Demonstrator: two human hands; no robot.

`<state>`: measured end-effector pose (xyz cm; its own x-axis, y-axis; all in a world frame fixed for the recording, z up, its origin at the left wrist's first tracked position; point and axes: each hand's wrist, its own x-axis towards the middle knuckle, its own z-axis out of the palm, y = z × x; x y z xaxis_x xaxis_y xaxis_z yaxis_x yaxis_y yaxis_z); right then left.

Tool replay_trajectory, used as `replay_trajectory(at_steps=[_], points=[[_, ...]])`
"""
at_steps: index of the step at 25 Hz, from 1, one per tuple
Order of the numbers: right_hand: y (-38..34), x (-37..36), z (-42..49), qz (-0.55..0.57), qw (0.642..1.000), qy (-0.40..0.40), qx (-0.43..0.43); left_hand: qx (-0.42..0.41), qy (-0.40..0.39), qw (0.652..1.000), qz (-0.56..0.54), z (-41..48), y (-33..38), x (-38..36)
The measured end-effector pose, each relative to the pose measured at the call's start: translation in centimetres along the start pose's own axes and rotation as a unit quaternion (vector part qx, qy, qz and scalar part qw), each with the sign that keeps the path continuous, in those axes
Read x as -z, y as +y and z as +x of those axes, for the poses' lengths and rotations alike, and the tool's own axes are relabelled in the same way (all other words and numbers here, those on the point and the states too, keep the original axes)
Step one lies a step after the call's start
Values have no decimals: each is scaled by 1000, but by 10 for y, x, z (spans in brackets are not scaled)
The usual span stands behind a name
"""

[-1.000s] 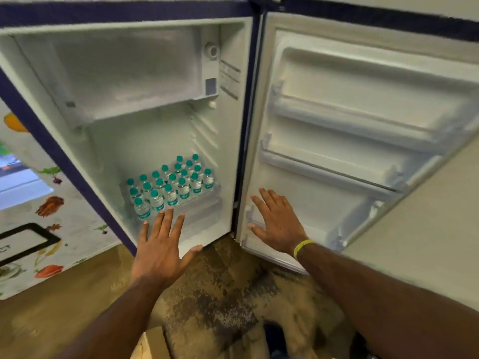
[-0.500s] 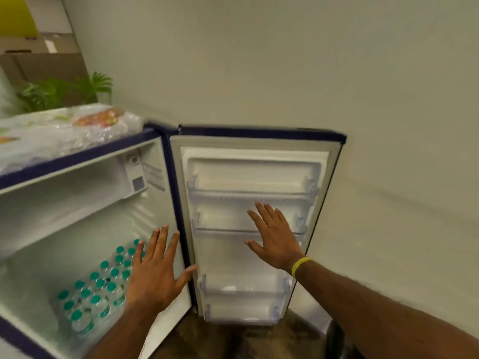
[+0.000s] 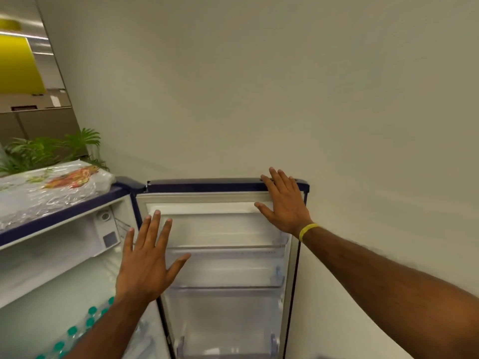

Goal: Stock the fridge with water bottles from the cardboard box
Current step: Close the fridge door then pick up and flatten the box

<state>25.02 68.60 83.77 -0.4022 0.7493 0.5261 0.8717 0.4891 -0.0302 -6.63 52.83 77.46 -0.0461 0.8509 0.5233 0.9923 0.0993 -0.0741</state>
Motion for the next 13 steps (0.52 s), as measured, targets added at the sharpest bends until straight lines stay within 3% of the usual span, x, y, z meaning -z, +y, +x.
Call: replay_trajectory(at_steps=[8, 13], points=[[53, -22, 24, 9, 996, -84, 9, 45, -4, 998, 53, 12, 14, 0], [55, -23, 25, 8, 997, -68, 17, 69, -24, 995, 75, -8, 19, -2]])
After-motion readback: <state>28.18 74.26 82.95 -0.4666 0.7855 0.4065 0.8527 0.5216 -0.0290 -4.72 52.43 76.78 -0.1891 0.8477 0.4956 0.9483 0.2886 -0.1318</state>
